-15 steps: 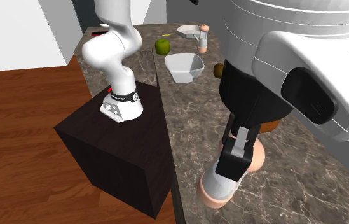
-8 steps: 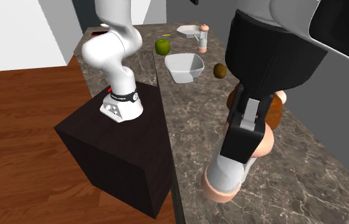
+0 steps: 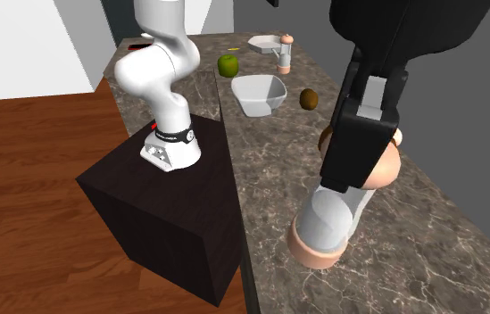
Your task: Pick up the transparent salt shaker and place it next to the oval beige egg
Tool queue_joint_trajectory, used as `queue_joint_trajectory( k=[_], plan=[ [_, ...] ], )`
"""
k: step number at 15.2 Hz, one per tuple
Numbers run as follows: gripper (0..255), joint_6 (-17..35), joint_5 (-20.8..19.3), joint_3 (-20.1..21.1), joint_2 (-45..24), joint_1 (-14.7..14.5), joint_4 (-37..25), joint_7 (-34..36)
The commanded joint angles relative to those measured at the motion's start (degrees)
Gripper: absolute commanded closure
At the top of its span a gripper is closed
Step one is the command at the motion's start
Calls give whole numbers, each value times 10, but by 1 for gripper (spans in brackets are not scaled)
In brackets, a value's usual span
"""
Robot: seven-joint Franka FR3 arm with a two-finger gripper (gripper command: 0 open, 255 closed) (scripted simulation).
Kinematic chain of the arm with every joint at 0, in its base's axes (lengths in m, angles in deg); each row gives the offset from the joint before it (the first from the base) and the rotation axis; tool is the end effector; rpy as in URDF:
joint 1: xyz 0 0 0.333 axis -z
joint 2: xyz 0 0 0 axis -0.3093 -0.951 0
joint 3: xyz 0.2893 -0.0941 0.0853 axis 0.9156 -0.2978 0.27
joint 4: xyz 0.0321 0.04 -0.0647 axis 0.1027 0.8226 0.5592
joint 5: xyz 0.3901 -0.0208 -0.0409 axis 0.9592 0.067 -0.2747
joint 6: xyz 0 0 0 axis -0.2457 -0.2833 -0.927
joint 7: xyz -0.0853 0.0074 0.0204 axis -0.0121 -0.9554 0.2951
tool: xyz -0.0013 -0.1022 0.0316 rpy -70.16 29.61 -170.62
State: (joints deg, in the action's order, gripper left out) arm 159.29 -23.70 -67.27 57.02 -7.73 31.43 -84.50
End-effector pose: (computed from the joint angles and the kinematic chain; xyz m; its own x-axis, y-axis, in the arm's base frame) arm 0.5126 -0.3408 0.6150 0.9999 0.0056 -0.0160 0.0031 -0.9880 -0.1542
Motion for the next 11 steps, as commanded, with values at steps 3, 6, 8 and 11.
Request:
queue_joint_trajectory(
  k=[3, 6, 8, 11],
  plan=[
    [255, 26, -26, 13, 56, -51, 68, 50],
    [255, 47, -46, 30, 100, -87, 120, 96],
    [255, 59, -56, 42, 124, -108, 149, 127],
    [255, 74, -67, 64, 156, -136, 185, 173]
  ],
)
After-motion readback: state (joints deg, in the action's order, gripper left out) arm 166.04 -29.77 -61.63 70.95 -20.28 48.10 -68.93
